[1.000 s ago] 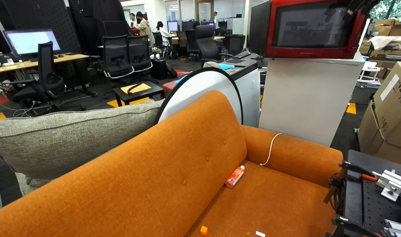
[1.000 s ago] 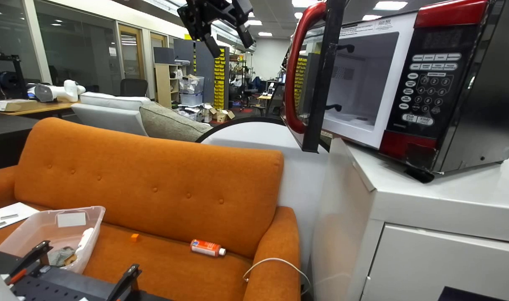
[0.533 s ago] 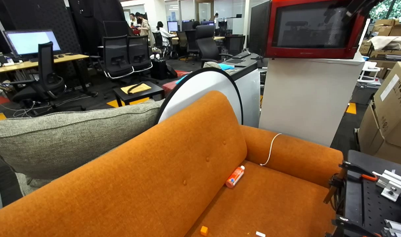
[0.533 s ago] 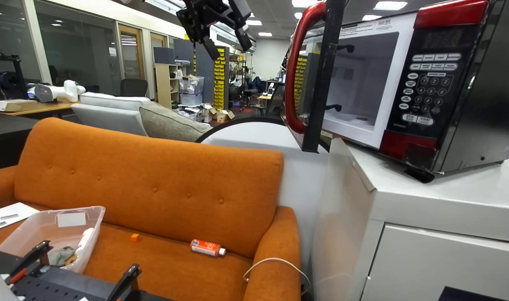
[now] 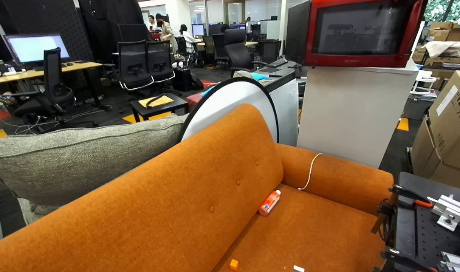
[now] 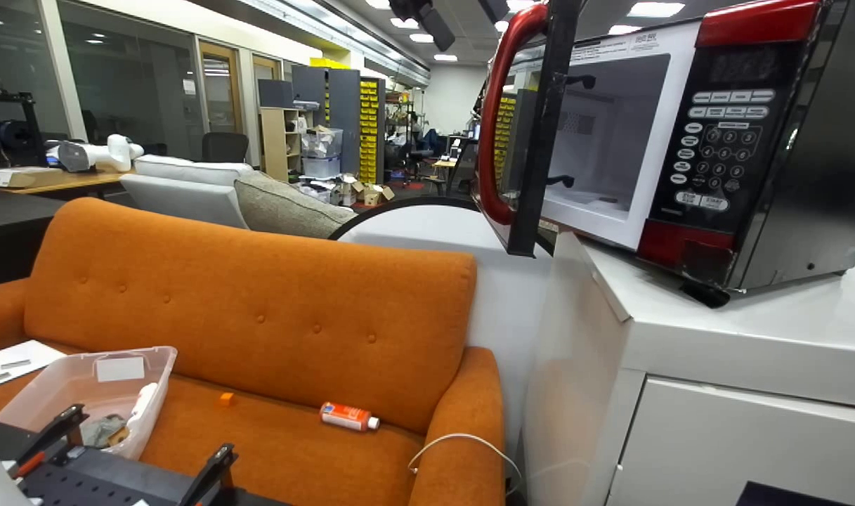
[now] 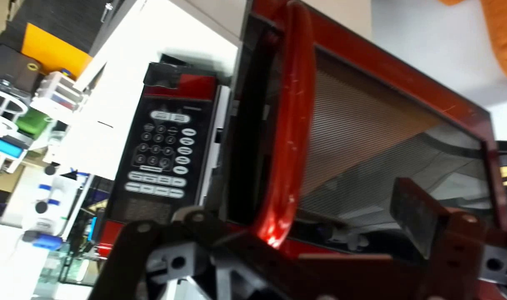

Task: Open the microwave fully

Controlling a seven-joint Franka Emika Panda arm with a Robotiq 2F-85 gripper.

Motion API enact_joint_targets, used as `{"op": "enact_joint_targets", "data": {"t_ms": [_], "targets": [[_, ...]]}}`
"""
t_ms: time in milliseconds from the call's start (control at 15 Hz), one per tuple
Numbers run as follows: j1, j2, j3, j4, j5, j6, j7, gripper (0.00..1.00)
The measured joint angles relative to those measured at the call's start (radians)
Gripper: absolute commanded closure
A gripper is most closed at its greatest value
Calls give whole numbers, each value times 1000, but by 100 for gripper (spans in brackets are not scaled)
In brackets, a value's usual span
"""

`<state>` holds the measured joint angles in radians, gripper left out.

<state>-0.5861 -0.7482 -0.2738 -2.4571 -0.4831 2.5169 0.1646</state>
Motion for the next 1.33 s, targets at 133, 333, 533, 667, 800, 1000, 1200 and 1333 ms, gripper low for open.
{"op": "enact_joint_targets", "data": {"t_ms": [133,333,533,667,800,1000,1200,1333], "targets": [[-53,57,7,34,-1,20,43,0],[-99,132,31,74,-1,23,95,0],[-102,141,35,76,4,23,97,0],[-102,133,35,75,4,23,97,0],[-102,132,35,74,4,23,97,0],[-102,132,35,74,4,23,97,0],[-102,134,35,72,13,21,97,0],[-102,138,35,72,23,21,96,0]]}}
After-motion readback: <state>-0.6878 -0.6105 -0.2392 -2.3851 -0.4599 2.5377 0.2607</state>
